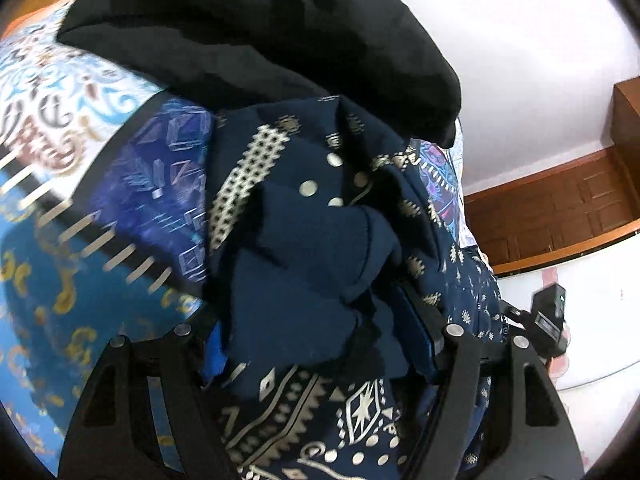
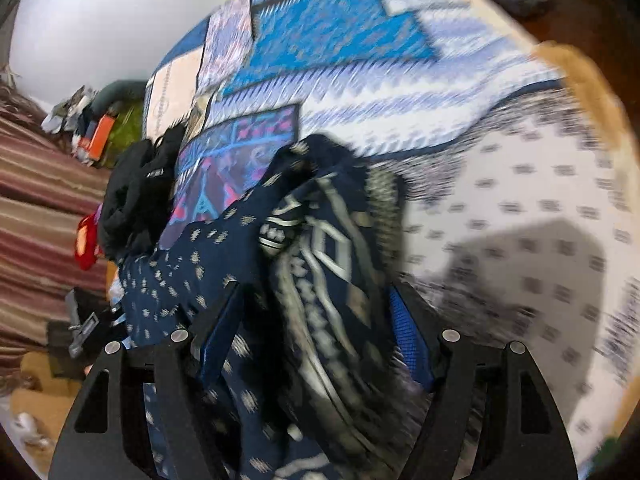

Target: Fold large clothes

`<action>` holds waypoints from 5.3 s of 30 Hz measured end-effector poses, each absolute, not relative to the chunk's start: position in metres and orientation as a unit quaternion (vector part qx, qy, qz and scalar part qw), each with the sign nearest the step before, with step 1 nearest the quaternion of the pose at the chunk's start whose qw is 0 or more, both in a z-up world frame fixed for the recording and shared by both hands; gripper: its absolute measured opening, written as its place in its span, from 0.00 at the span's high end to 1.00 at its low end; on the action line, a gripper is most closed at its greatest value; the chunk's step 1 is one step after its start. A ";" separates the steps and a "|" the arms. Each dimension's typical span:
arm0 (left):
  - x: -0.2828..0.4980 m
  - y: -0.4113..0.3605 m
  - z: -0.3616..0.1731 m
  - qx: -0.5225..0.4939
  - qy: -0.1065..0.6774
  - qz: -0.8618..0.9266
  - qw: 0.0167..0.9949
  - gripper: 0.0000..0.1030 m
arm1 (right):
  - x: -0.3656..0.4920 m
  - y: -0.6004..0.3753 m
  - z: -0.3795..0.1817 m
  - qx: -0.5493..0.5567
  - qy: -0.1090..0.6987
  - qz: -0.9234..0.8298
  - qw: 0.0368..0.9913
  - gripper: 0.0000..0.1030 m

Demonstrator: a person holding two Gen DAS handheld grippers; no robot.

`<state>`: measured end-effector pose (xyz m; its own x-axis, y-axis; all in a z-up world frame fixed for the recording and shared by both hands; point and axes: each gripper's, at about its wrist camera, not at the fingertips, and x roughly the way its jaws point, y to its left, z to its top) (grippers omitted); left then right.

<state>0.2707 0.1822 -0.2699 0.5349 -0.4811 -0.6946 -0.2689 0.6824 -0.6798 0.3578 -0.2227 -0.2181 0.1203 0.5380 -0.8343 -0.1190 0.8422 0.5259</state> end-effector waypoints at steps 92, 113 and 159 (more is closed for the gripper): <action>0.132 0.102 -0.231 -0.187 0.549 -0.107 0.807 0.48 | 0.146 -0.236 -0.171 0.056 0.533 0.196 0.821 0.61; 0.289 0.135 -0.048 -0.186 0.359 -0.089 0.910 0.96 | 0.317 -0.228 -0.064 0.100 0.395 0.219 0.886 0.94; 0.387 0.055 -0.179 0.165 0.443 0.065 0.879 0.14 | 0.373 -0.118 -0.172 -0.058 0.513 0.232 0.824 0.51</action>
